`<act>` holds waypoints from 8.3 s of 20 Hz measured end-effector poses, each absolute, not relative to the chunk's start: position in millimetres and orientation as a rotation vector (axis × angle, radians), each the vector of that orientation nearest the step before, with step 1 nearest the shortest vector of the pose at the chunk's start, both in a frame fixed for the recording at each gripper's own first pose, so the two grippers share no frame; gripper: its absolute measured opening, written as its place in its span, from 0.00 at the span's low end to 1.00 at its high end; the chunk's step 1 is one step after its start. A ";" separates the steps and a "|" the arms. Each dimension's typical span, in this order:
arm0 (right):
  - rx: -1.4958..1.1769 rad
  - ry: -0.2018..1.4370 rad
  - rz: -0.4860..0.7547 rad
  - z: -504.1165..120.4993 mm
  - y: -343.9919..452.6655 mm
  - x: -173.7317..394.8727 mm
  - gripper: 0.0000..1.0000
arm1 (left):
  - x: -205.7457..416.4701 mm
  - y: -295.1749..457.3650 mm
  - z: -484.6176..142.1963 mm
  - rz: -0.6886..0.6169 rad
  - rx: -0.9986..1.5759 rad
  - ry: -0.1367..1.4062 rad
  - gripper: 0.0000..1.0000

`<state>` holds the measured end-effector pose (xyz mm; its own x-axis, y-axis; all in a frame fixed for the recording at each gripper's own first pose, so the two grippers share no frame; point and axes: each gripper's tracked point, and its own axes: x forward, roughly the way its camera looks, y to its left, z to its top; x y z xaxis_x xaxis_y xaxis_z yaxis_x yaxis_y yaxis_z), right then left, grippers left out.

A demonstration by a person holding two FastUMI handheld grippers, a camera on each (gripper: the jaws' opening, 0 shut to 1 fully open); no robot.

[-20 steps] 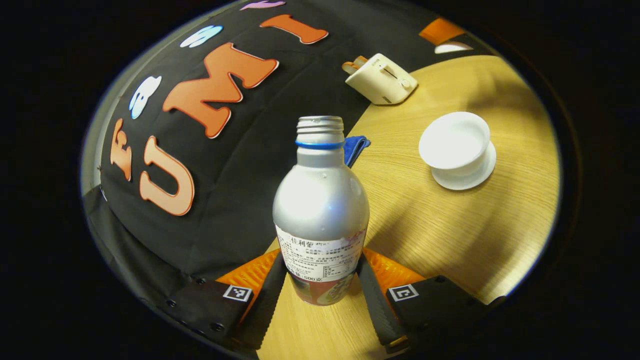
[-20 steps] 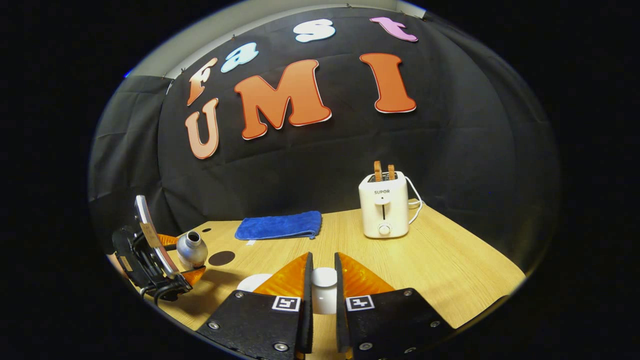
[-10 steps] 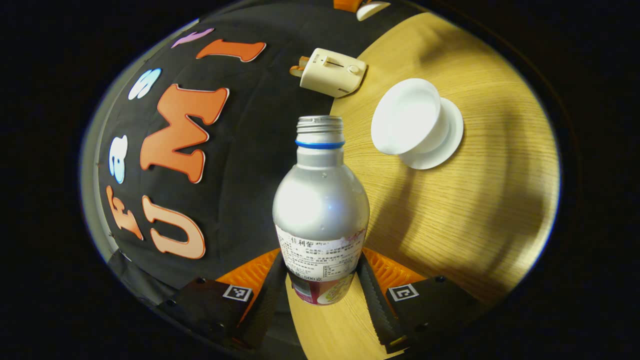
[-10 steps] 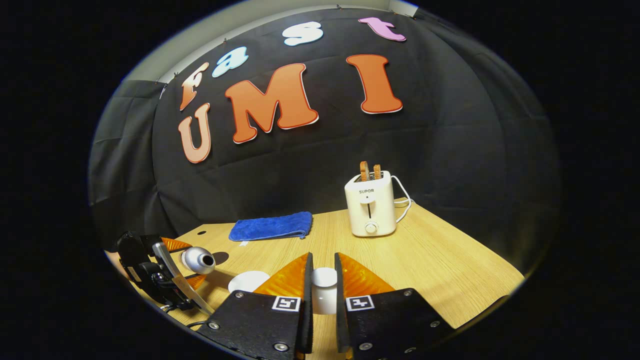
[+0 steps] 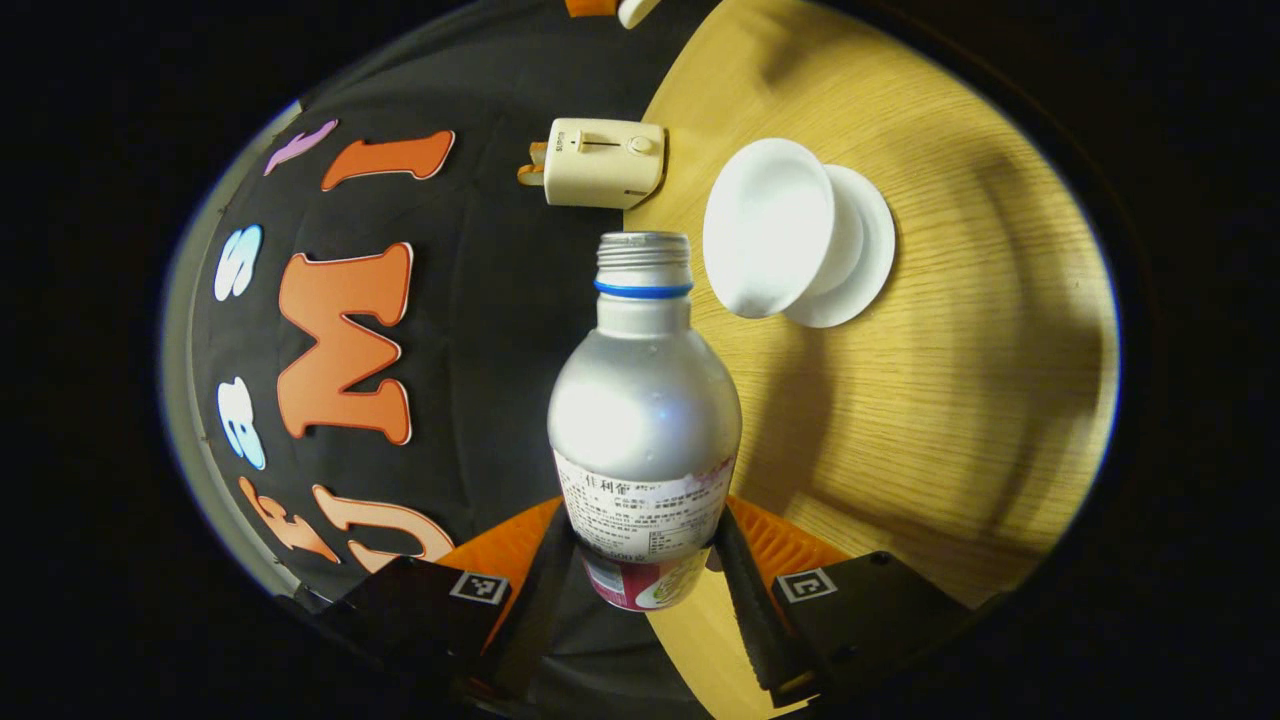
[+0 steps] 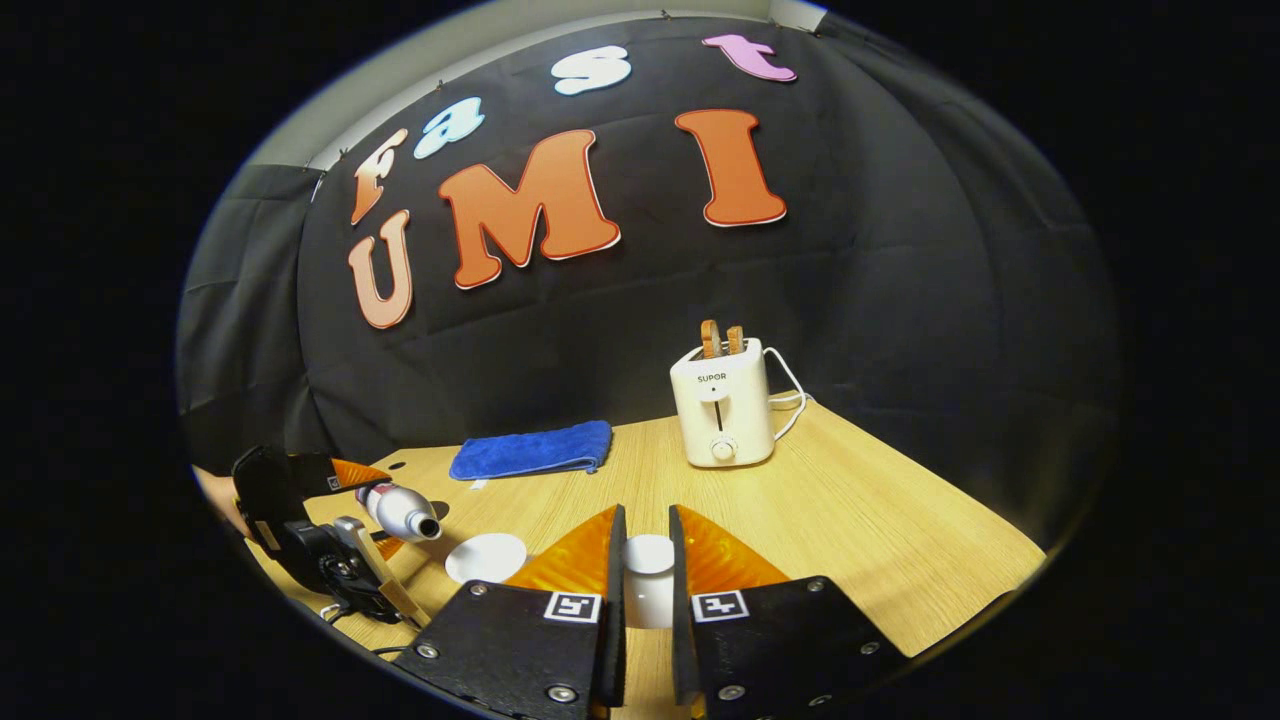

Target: Open the teacup lid with one hand, grasp the water bottle and pour water into the teacup with the other hand; after pouring, place the water bottle on the coaster and then close the teacup lid.

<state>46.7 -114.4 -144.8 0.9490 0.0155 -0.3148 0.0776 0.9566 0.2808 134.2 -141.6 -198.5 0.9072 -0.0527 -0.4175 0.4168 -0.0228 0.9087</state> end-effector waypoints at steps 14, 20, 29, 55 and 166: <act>0.301 0.325 -0.051 -148.5 -126.7 41.7 0.19 | 154.6 -144.9 -175.7 -0.378 1.770 0.188 0.81; 0.304 0.324 -0.048 -147.2 -127.1 40.8 0.19 | 165.8 -145.8 -160.4 -0.353 1.841 0.141 0.82; 0.300 0.318 -0.032 -141.7 -121.9 42.6 0.19 | 171.5 -146.1 -125.5 -0.307 1.906 0.076 0.82; 0.297 0.328 -0.013 -145.1 -116.4 41.4 0.19 | 183.8 -141.9 -85.5 -0.242 2.027 0.009 0.81; 0.177 0.238 0.189 -147.9 19.6 84.4 0.84 | 261.6 -32.2 -222.3 -0.085 -0.083 0.472 0.87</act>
